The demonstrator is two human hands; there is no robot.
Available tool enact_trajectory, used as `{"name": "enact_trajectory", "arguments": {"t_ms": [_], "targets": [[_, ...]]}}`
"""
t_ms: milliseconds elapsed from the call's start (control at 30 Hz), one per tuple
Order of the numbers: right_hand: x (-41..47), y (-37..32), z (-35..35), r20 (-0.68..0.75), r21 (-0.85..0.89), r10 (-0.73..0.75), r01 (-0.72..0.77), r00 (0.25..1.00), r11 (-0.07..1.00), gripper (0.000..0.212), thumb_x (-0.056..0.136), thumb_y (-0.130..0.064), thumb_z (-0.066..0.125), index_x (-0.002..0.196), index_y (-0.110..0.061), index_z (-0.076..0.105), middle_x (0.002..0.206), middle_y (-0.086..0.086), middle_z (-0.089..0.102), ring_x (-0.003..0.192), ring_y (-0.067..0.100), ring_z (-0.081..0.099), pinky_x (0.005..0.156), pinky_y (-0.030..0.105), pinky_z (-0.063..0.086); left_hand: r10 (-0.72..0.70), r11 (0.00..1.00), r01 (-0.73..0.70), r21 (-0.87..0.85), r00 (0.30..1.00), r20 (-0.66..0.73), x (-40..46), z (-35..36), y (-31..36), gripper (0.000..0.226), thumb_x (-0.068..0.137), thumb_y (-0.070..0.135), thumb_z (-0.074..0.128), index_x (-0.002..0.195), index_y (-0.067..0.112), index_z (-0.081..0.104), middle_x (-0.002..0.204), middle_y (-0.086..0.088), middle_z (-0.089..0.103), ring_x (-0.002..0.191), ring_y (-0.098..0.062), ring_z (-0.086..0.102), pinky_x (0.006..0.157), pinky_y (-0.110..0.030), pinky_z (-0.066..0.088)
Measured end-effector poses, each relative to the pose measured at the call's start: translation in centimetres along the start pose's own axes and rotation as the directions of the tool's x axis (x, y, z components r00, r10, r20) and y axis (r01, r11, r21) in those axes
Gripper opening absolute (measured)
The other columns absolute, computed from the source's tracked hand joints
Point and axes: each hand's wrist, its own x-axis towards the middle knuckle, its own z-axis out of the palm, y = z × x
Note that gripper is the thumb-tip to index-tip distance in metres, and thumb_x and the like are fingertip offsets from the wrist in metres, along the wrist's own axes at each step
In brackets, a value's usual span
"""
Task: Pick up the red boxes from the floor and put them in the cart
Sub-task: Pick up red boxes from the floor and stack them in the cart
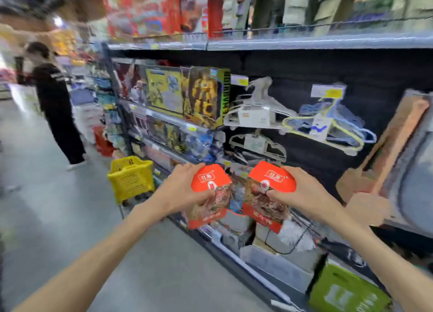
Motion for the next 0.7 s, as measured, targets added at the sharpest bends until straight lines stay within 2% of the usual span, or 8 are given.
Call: {"name": "enact_trajectory", "arguments": {"t_ms": [133, 200, 267, 333, 400, 500, 600, 700], "targets": [[5.3, -8.7, 7.8, 0.099, 0.097, -0.104, 0.095, 0.990, 0.991, 0.048, 0.073, -0.052, 0.080, 0.107, -0.041, 0.047, 0.098, -0.022, 0.056, 0.082, -0.001, 0.058, 0.080, 0.035, 0.054, -0.135, 0.988, 0.140, 0.066, 0.988, -0.072, -4.1, -6.3, -9.5, 0.101, 0.067, 0.083, 0.053, 0.145, 0.019, 0.042, 0.136, -0.006, 0.052, 0.123, -0.023, 0.045, 0.106, -0.040, 0.036], [7.9, -12.8, 11.4, 0.128, 0.123, -0.176, 0.161, 0.976, 0.979, 0.051, 0.070, -0.060, 0.078, 0.106, -0.038, 0.049, 0.100, -0.016, 0.059, 0.083, 0.000, 0.057, 0.077, 0.034, 0.052, -0.199, 0.974, 0.209, 0.090, 0.974, -0.104, -6.0, -8.8, -14.0, 0.103, 0.065, 0.086, 0.048, 0.144, 0.020, 0.043, 0.136, -0.007, 0.052, 0.123, -0.025, 0.045, 0.105, -0.041, 0.037], [10.1, -16.8, 14.8, 0.170, 0.154, -0.217, 0.191, 0.961, 0.969, 0.057, 0.069, -0.064, 0.077, 0.109, -0.035, 0.049, 0.102, -0.013, 0.058, 0.084, 0.002, 0.056, 0.072, 0.029, 0.047, -0.274, 0.952, 0.288, 0.102, 0.953, -0.134, -7.8, -11.1, -18.2, 0.105, 0.064, 0.087, 0.047, 0.144, 0.020, 0.043, 0.132, -0.008, 0.053, 0.121, -0.027, 0.046, 0.103, -0.043, 0.039], [12.2, -20.6, 17.8, 0.213, 0.198, -0.266, 0.225, 0.940, 0.954, 0.052, 0.070, -0.060, 0.078, 0.104, -0.035, 0.048, 0.096, -0.021, 0.054, 0.080, -0.003, 0.054, 0.068, 0.024, 0.045, -0.339, 0.929, 0.356, 0.096, 0.927, -0.157, -9.3, -13.0, -22.0, 0.105, 0.063, 0.086, 0.049, 0.144, 0.020, 0.043, 0.131, -0.007, 0.053, 0.121, -0.026, 0.047, 0.103, -0.042, 0.040], [14.4, -24.3, 20.6, 0.242, 0.240, -0.316, 0.259, 0.917, 0.936, 0.052, 0.064, -0.065, 0.076, 0.098, -0.037, 0.048, 0.091, -0.024, 0.053, 0.077, -0.005, 0.055, 0.067, 0.021, 0.046, -0.390, 0.907, 0.411, 0.095, 0.903, -0.180, -10.4, -14.6, -25.9, 0.105, 0.063, 0.084, 0.051, 0.144, 0.018, 0.043, 0.131, -0.008, 0.053, 0.120, -0.025, 0.046, 0.103, -0.038, 0.037], [18.6, -28.9, 25.5, 0.298, 0.260, -0.372, 0.300, 0.879, 0.918, 0.047, 0.070, -0.055, 0.079, 0.101, -0.035, 0.048, 0.090, -0.021, 0.054, 0.076, -0.004, 0.056, 0.064, 0.011, 0.047, -0.467, 0.866, 0.492, 0.090, 0.860, -0.204, -11.5, -16.3, -31.9, 0.104, 0.065, 0.083, 0.054, 0.144, 0.017, 0.042, 0.131, -0.006, 0.052, 0.121, -0.025, 0.045, 0.104, -0.039, 0.037], [24.0, -32.7, 31.1, 0.324, 0.256, -0.426, 0.356, 0.844, 0.899, 0.060, 0.064, -0.068, 0.076, 0.108, -0.035, 0.054, 0.098, -0.017, 0.061, 0.083, 0.001, 0.060, 0.076, 0.032, 0.056, -0.515, 0.825, 0.550, 0.127, 0.825, -0.232, -11.6, -17.8, -38.5, 0.103, 0.066, 0.082, 0.056, 0.144, 0.016, 0.043, 0.131, -0.008, 0.056, 0.120, -0.026, 0.049, 0.103, -0.039, 0.039], [29.8, -36.4, 36.2, 0.343, 0.274, -0.481, 0.404, 0.807, 0.873, 0.063, 0.060, -0.074, 0.072, 0.107, -0.037, 0.054, 0.099, -0.014, 0.064, 0.084, 0.002, 0.062, 0.077, 0.035, 0.056, -0.544, 0.800, 0.582, 0.148, 0.807, -0.232, -10.2, -19.6, -45.0, 0.103, 0.067, 0.081, 0.057, 0.145, 0.015, 0.042, 0.131, -0.008, 0.055, 0.119, -0.024, 0.047, 0.103, -0.038, 0.039]]}}
